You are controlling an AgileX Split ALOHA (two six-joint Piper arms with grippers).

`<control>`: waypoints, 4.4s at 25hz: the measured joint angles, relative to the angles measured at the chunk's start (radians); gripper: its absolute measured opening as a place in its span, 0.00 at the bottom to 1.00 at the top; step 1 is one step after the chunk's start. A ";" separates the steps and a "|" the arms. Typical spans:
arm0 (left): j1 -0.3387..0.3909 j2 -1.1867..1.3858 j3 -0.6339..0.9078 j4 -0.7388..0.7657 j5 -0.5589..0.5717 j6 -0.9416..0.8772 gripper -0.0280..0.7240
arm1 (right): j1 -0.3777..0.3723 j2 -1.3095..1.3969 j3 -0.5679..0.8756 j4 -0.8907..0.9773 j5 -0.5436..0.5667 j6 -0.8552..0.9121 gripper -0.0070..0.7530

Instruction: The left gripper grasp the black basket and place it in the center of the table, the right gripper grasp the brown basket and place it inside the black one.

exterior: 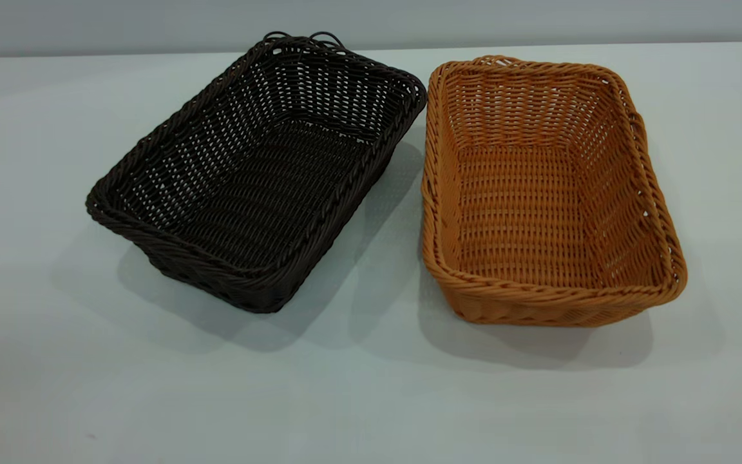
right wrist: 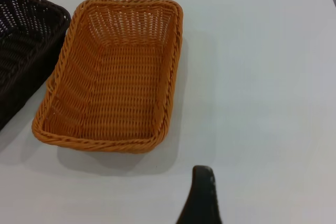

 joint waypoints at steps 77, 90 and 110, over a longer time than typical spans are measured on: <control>-0.264 2.240 -0.938 0.000 -0.818 0.214 0.80 | 0.000 1.362 -0.120 0.768 -0.327 -0.236 0.72; -0.264 2.337 -0.948 0.000 -0.890 0.217 0.54 | 0.001 1.713 -0.129 1.126 -0.398 -0.422 0.72; -0.240 2.226 -0.990 0.010 -0.867 0.315 0.14 | 0.089 2.129 -0.282 1.330 -0.524 -0.409 0.71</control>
